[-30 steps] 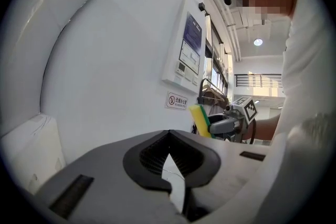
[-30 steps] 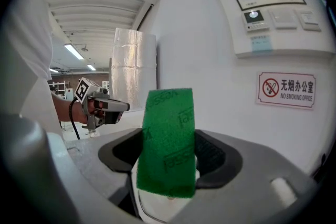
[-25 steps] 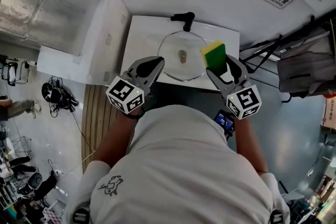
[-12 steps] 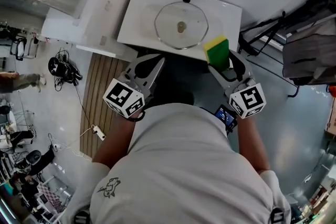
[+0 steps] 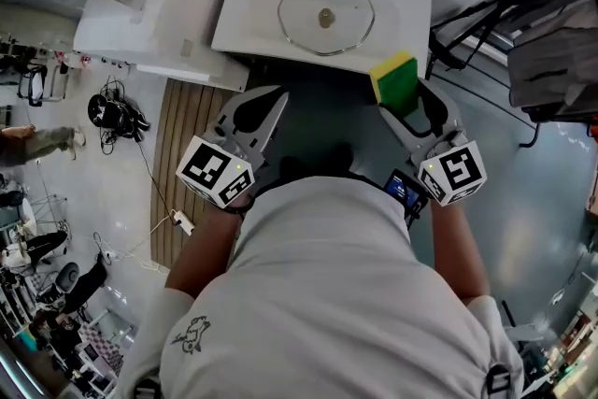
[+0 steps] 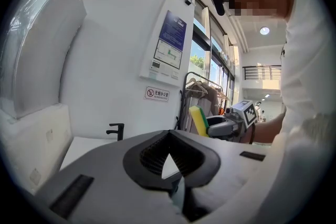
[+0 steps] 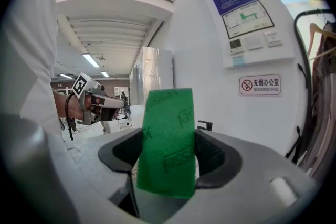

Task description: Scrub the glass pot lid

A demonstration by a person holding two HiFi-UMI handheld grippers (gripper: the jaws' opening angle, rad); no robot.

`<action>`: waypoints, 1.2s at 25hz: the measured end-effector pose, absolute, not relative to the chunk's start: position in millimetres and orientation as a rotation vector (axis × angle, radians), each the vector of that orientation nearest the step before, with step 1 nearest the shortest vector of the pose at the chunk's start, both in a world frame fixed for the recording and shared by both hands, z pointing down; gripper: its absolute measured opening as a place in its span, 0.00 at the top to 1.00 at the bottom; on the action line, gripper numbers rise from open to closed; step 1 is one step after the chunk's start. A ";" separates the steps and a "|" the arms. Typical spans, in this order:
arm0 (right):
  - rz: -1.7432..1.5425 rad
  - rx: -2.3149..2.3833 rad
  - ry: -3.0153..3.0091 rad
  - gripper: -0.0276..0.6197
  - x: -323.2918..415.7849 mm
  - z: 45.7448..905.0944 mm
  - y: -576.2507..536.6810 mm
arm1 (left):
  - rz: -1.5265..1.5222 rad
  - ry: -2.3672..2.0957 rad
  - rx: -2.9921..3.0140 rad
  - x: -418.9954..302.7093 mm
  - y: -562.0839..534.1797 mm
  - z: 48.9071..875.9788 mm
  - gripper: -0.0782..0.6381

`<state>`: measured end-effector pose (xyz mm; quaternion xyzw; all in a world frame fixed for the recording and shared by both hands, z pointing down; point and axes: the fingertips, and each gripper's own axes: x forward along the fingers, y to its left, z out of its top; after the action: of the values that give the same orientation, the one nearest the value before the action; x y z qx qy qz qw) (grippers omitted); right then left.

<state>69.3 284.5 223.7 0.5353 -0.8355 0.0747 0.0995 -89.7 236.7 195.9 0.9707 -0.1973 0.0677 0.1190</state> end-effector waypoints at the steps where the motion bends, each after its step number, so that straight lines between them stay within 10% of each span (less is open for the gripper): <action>1: 0.222 1.594 -2.462 0.49 63.2 223.9 287.5 | 0.198 -0.568 2.844 -96.3 239.2 193.6 0.89; 30: 0.178 1.741 -2.402 0.49 -150.3 198.5 347.2 | 0.108 -0.398 2.900 -278.0 292.0 186.4 0.89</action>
<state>-150.3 347.2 198.5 0.5837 -0.8053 0.0597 0.0849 -278.0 292.0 186.4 0.9845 -0.1350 0.0367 0.1061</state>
